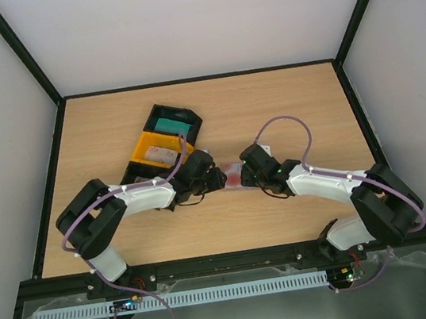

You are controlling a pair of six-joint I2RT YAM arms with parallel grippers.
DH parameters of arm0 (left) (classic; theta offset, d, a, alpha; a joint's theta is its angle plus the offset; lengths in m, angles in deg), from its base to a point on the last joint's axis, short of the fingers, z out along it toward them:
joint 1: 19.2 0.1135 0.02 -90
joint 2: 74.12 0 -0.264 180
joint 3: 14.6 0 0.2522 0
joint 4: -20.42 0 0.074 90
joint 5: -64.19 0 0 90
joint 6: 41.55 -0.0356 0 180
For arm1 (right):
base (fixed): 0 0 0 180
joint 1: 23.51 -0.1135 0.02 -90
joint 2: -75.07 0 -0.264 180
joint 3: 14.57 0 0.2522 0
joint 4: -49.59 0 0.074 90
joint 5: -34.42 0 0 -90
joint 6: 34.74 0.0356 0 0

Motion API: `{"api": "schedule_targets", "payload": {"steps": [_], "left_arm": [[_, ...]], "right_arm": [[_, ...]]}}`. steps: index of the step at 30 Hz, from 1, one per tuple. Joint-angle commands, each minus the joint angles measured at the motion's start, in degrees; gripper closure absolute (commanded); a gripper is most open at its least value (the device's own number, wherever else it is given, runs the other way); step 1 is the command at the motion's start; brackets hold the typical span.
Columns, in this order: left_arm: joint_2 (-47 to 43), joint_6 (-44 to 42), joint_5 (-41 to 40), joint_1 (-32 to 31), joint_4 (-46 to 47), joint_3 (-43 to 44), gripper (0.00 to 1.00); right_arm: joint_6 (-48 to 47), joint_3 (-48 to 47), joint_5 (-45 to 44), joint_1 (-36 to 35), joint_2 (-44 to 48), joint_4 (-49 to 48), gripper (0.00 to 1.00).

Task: Put the credit cards into the card holder
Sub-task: Adjust the card holder at the center of the board.

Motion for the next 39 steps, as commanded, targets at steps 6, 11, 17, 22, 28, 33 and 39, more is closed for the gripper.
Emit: {"api": "schedule_targets", "payload": {"steps": [6, 11, 17, 22, 28, 33, 39], "left_arm": [[0.25, -0.73, 0.03, 0.69, 0.66, -0.74, 0.59], [-0.08, -0.62, -0.05, 0.77, 0.67, -1.01, 0.58], [-0.88, -0.59, -0.35, 0.77, 0.65, -1.50, 0.57], [-2.26, -0.30, -1.16, 0.77, 0.76, -2.06, 0.57], [-3.02, -0.34, -1.22, 0.79, 1.00, -2.18, 0.56], [-2.92, -0.53, -0.76, 0.77, 1.06, -1.91, 0.56], [-2.83, -0.78, 0.38, 0.77, 1.58, -1.84, 0.55]], "right_arm": [[-0.66, -0.42, 6.50, -0.06, 1.36, -3.09, 0.66], [-0.35, -0.08, 6.77, -0.06, -0.64, -4.53, 0.66], [0.43, 0.51, 4.21, 0.02, -1.54, -3.91, 0.66], [1.40, 0.02, -4.36, 0.01, -1.31, 1.22, 0.66], [0.81, 1.16, -5.19, -0.02, -0.50, 1.58, 0.65], [0.69, 0.88, -4.70, -0.06, 0.78, 1.16, 0.58], [0.31, 1.12, -6.22, 0.01, 3.01, 1.99, 0.44]]}}
